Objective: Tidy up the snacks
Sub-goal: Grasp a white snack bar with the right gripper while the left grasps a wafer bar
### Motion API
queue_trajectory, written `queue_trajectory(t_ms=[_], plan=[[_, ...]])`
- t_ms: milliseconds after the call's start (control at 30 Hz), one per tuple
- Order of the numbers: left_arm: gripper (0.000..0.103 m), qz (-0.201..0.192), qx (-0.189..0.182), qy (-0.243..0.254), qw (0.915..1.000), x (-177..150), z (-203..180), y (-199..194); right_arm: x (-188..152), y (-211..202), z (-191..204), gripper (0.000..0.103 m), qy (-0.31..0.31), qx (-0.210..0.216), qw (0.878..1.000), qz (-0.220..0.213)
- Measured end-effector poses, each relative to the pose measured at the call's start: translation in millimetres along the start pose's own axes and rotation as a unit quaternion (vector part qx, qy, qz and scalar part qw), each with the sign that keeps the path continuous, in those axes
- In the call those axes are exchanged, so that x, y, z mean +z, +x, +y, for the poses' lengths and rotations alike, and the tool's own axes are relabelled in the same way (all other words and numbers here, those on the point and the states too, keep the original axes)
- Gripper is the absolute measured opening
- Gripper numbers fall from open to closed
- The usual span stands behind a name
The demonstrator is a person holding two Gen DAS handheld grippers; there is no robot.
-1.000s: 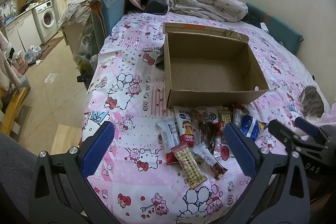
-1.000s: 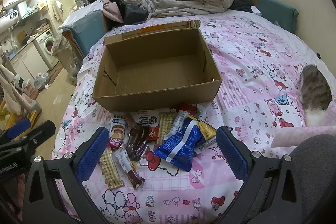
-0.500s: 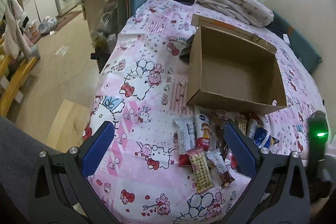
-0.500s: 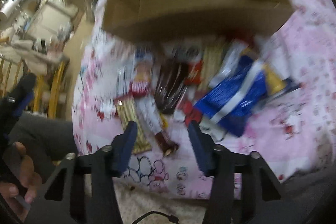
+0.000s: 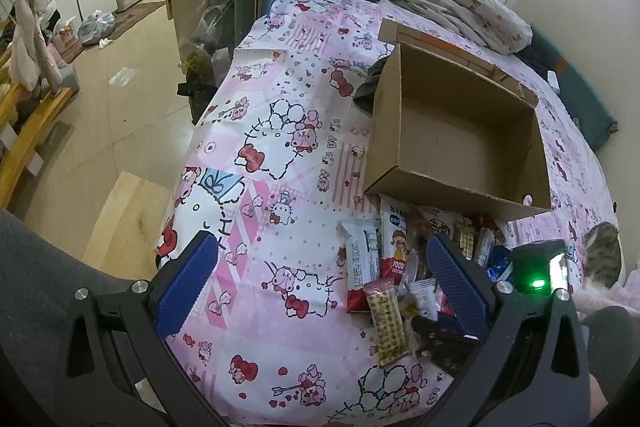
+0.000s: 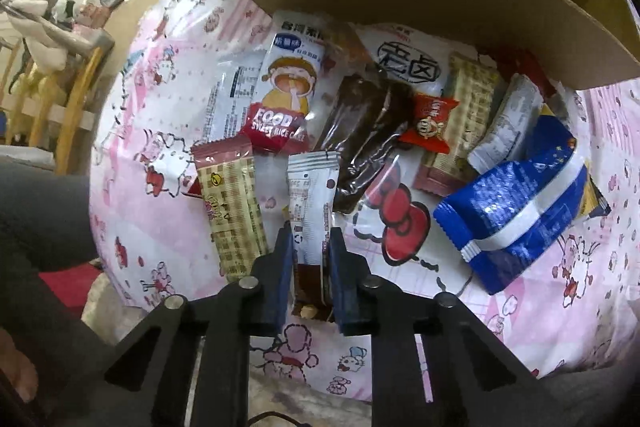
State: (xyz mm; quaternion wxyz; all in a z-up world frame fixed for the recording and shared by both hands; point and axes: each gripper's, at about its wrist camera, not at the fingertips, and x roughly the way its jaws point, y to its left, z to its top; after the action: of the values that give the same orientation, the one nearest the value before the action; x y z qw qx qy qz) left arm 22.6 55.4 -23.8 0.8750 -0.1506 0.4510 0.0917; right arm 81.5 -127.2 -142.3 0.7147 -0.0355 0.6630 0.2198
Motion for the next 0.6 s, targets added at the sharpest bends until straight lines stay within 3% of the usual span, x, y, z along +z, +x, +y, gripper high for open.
queue_trajectory(t_ms=[167,300,433,600], plan=[[0.103,0.017,0.007,0.01,0.9998,-3.4,-5.7,8.7,-1.7,-40.3,-29.5,0.018,0.058,0.056,0.996,-0.036],[0.103,0.064,0.021,0.047,0.9966,-19.1,-23.7,32.9,-7.4,-68.0,-54.6,0.018,0.105,0.075,0.987,-0.094],[0.101,0.105,0.021,0.056,0.9927,-37.5,-36.2,56.9,-12.8,-71.4,-69.2,0.018,0.147,0.07,0.981,-0.102],[0.09,0.148,0.022,0.078,0.9857,-65.4,-59.1,85.9,-17.3,-74.9,-80.6,0.018,0.154,0.055,0.98,-0.113]])
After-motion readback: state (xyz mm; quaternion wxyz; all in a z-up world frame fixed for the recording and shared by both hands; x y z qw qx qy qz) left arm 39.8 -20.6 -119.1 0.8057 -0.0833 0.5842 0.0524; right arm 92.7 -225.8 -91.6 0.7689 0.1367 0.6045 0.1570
